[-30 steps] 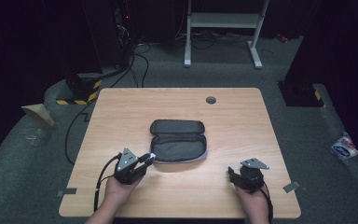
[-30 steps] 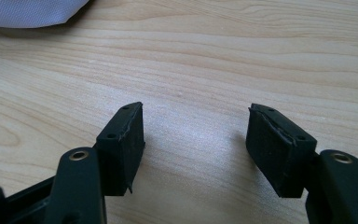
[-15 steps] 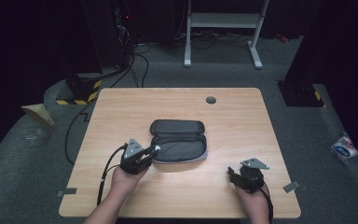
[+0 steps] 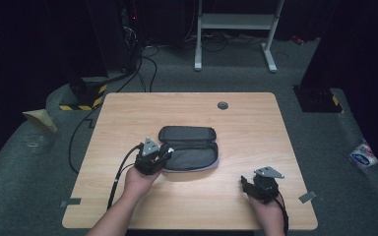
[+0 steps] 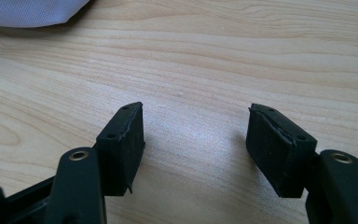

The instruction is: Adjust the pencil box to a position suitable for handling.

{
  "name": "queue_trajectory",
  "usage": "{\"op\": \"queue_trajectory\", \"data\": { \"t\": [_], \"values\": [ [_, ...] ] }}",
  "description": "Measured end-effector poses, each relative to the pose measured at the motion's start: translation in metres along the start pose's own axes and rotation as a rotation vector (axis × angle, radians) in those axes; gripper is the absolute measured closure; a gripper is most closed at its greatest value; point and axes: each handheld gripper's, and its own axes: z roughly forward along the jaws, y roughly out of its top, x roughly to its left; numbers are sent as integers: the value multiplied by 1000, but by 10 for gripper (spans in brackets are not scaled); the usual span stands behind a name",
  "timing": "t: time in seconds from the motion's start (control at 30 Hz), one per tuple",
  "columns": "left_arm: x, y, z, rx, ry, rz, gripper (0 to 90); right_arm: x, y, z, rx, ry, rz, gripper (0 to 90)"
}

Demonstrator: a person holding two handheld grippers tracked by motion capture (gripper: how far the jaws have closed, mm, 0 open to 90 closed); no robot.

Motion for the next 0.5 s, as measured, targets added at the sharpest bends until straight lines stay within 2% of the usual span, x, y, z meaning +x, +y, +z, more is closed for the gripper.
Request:
{"op": "queue_trajectory", "data": {
  "t": [0.33, 0.43, 0.5],
  "values": [
    [4, -1, 13, 43, 16, -11, 732, 0, 0, 0, 0, -1, -2, 366],
    [4, -2, 17, 63, 31, 5, 731, 0, 0, 0, 0, -1, 0, 367],
    [4, -3, 20, 75, 33, 1, 731, 0, 0, 0, 1, -1, 0, 367]
  ]
}}
